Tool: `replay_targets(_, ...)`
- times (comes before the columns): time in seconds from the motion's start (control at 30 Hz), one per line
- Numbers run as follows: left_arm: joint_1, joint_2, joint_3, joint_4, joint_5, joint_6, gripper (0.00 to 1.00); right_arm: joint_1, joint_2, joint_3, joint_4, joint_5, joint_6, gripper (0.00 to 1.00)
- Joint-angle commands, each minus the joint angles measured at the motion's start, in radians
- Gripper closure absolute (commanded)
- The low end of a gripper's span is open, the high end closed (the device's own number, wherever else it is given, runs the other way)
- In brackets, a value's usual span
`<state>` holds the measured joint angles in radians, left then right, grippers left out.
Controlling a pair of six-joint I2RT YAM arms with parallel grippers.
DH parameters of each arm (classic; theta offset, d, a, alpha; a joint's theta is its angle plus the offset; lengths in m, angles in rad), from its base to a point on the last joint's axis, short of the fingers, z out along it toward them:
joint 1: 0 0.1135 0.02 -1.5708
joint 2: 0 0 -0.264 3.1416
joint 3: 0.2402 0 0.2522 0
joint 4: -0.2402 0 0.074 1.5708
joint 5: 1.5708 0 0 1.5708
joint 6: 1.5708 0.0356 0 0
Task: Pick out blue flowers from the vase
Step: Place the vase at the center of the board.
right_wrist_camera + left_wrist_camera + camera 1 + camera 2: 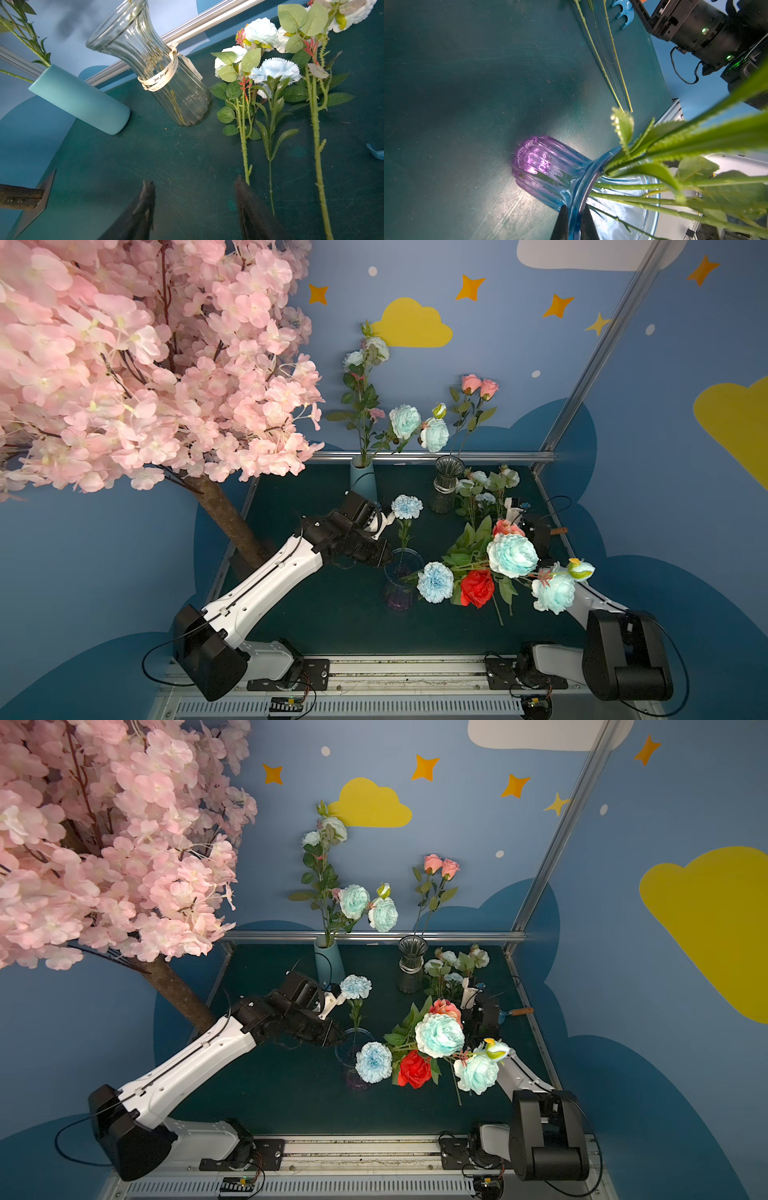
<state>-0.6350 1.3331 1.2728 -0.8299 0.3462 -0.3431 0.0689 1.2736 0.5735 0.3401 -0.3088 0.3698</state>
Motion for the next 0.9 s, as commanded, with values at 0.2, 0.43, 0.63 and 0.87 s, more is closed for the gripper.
replay_targets(0.2, 0.027, -0.088, -0.045, 0.136, 0.055, -0.022, 0.77, -0.001, 0.018, 0.026, 0.017, -0.019, -0.006, 0.38)
replay_targets(0.43, 0.035, -0.113, -0.058, 0.161, 0.032, -0.024, 0.52, -0.001, 0.019, 0.026, 0.016, -0.021, -0.008, 0.38)
replay_targets(0.63, 0.036, -0.206, -0.091, 0.236, -0.032, -0.021, 0.46, -0.001, 0.022, 0.029, 0.019, -0.027, -0.008, 0.38)
replay_targets(0.87, 0.035, -0.268, -0.216, 0.457, -0.049, -0.053, 0.46, 0.005, 0.042, 0.038, 0.024, -0.060, -0.013, 0.38)
